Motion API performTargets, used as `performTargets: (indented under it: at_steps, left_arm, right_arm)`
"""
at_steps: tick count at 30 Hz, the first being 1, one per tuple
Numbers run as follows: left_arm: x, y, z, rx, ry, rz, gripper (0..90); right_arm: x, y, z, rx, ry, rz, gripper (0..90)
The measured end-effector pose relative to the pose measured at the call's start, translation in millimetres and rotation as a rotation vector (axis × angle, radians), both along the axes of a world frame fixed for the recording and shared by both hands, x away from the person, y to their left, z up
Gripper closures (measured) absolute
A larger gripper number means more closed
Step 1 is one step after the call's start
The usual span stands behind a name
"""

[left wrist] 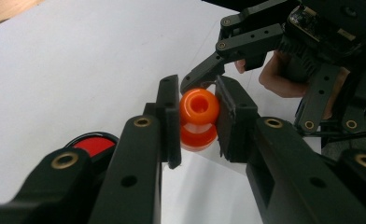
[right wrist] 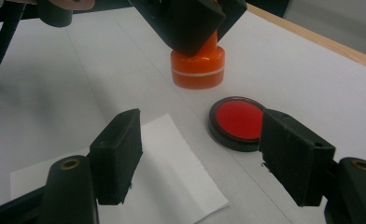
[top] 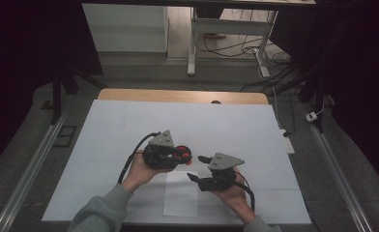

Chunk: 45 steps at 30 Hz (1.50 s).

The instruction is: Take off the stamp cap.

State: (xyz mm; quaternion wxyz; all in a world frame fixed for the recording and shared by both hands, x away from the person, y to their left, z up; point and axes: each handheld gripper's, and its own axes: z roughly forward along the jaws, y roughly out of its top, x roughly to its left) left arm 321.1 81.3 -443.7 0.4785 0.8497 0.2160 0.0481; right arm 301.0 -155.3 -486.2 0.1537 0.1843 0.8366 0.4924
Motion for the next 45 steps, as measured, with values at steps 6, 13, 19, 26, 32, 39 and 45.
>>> performTargets:
  at_steps: [6, 13, 19, 26, 32, 39, 45]
  left_arm:
    - [-0.2, -0.4, 0.0, 0.001, -0.001, -0.001, 72.5]
    - [0.0, -1.0, -0.4, 0.0, 0.0, -0.004, 72.4]
    - [0.1, -1.9, -0.8, 0.001, -0.001, -0.006, 72.4]
    - [0.0, -3.3, -1.7, 0.005, 0.0, -0.008, 72.4]
    - [-0.1, -4.8, -2.5, 0.005, -0.001, -0.011, 72.4]
    - [-0.3, -5.7, -3.2, 0.005, 0.0, -0.012, 72.5]
    - [-0.3, -6.6, -3.6, 0.007, -0.001, -0.016, 72.5]
  right_arm:
    - [-0.5, 2.8, 1.2, 0.005, 0.0, 0.001, 30.1]
    - [0.5, 4.6, 1.8, 0.011, -0.003, 0.003, 31.6]
    - [0.4, 6.9, 1.7, 0.014, 0.001, 0.0, 33.5]
    - [1.0, 7.9, 2.2, 0.012, -0.009, -0.008, 37.5]
    - [1.2, 9.7, 2.3, 0.015, -0.006, -0.015, 41.3]
    - [0.9, 11.3, 3.1, 0.017, -0.011, -0.018, 47.7]
    - [1.8, 12.1, 2.8, 0.017, -0.009, -0.022, 50.9]
